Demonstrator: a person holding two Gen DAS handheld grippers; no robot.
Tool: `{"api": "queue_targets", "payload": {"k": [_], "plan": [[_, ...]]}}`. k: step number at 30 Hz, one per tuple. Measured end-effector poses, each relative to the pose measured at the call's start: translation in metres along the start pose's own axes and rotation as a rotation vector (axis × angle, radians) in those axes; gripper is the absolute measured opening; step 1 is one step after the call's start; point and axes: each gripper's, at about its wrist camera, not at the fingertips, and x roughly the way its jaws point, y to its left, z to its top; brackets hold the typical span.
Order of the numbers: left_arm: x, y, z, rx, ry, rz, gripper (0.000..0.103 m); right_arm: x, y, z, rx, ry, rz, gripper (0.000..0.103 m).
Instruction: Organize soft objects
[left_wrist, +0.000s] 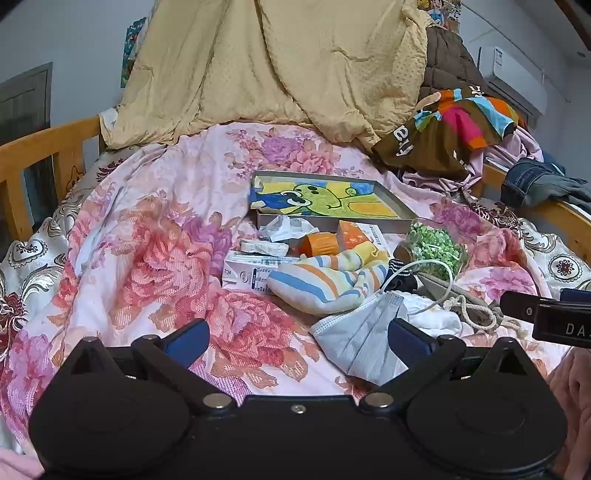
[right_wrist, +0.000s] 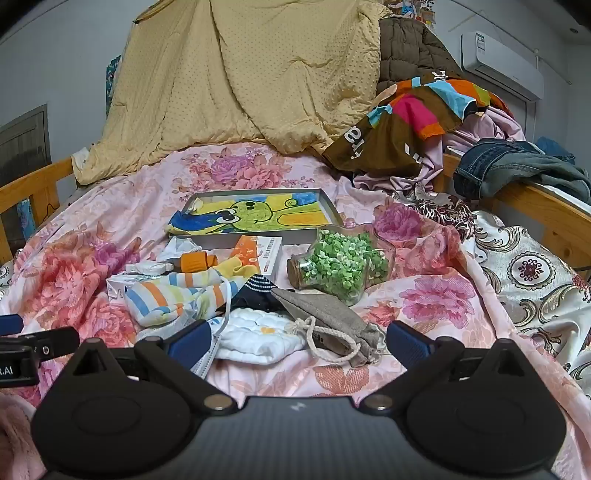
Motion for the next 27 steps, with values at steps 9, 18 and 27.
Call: {"api": "queue_targets", "payload": {"k": [9, 18, 27], "plan": [[0.0, 0.0002, 0.0001, -0.001, 0.0, 0.0, 0.102, 0.0002, 0.0002, 0.0001, -0.001, 0.0, -0.001, 0.103], [0.0012, -0.0032, 0.0021, 0.004, 0.001, -0.004, 0.102, 0.0003, 0.0004, 0.0002, -0.002, 0.001, -0.001, 0.103], [0.0003, -0.0043, 0.0037, 0.002, 0.002, -0.003, 0.102, 0.0004, 0.0006, 0.0, -0.003, 0.001, -0.001, 0.103]]}}
